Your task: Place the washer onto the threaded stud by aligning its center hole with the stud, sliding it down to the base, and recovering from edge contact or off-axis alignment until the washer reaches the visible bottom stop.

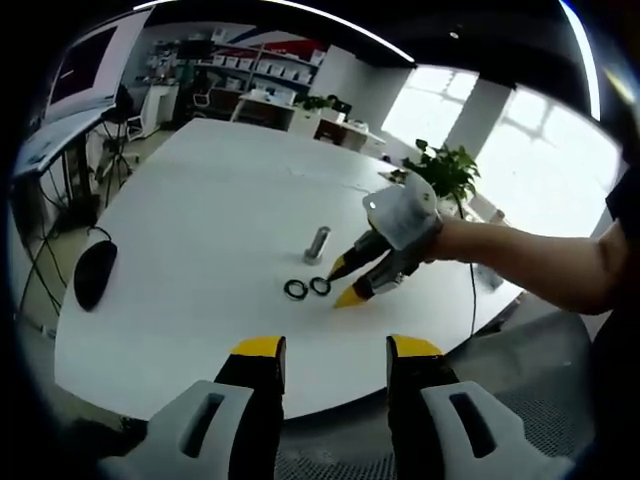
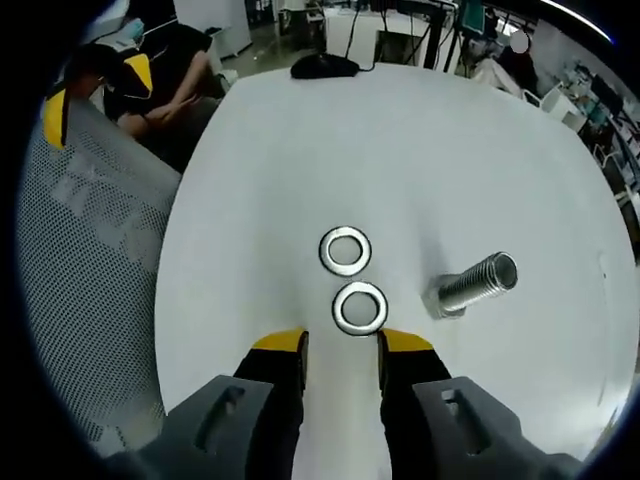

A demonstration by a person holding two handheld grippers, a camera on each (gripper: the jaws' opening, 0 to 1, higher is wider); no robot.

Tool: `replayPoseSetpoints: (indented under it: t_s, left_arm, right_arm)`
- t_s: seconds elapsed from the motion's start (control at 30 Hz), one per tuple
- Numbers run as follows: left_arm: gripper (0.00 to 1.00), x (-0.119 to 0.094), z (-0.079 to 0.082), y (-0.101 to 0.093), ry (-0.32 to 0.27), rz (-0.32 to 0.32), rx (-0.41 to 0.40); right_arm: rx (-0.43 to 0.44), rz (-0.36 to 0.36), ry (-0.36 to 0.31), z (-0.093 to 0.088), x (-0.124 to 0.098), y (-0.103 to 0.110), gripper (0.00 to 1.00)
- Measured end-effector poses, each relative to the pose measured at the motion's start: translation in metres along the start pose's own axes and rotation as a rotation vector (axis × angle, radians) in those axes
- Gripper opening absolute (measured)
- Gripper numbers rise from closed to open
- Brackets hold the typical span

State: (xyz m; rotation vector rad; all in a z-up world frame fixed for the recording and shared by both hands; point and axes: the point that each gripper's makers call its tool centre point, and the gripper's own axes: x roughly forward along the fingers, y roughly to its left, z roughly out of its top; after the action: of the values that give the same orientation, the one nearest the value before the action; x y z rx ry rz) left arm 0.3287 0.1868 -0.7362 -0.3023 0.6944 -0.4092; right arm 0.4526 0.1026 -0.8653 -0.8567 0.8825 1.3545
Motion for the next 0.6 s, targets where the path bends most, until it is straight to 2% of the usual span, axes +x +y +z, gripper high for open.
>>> replayPoseSetpoints:
  t_s: [0.4, 0.6]
  left_arm:
    - [0.39, 0.001, -0.001, -0.001, 0.009, -0.002, 0.003]
    - [0.39, 0.001, -0.002, 0.0, 0.014, -0.001, 0.003]
  right_arm:
    - [0.046, -0.025, -0.068, 0.013, 0.004, -0.009, 0.27]
    - [0.001, -0.033, -0.056, 0.014, 0.004, -0.008, 0.24]
